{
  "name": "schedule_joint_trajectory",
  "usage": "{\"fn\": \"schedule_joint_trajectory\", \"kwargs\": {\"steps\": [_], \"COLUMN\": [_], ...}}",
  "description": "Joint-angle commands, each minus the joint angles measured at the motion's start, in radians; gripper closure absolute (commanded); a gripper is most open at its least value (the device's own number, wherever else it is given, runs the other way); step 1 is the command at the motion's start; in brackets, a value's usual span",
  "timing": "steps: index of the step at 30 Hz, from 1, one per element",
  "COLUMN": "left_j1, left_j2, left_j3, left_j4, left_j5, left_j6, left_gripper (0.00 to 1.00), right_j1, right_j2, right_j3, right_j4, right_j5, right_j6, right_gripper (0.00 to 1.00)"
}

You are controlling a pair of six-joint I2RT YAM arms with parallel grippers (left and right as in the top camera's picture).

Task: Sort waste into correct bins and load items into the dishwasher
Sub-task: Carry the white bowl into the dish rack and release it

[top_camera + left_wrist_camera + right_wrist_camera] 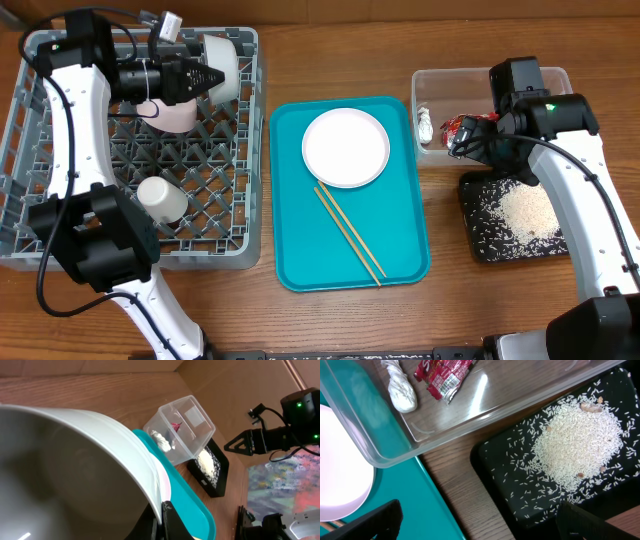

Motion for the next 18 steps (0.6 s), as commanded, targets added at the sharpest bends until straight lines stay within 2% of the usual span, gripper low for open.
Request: {"fn": "schedule_joint_trajectory", "kwargs": {"steps": [1, 6, 12, 18], "left_j1": [0.014, 0.036, 0.060, 0.090], "left_j2": [0.007, 0.031, 0.103, 0.164], "left_j3": [-0.055, -0.120, -0.138, -0.138], "left_j4": [0.022, 0.053, 0.022, -0.034], "left_j5": [0.042, 0.060, 0.062, -0.007], "left_j6": [0.026, 0.026, 0.026, 0.026], "left_gripper": [0.96, 0.96, 0.96, 0.96], "right_j1": [0.001, 0.001, 0.001, 0.001], "right_j2": [-0.021, -0.022, -0.022, -0.022], "right_j3": [0.029, 0.029, 0.029, 0.029], "right_j4": [0.002, 0.002, 0.002, 0.002], "right_j5": [0.018, 0.018, 0.018, 0.018], "right_j6": [0.005, -0.022, -0.022, -0.027], "right_gripper": [0.00, 0.00, 0.00, 0.00]}}
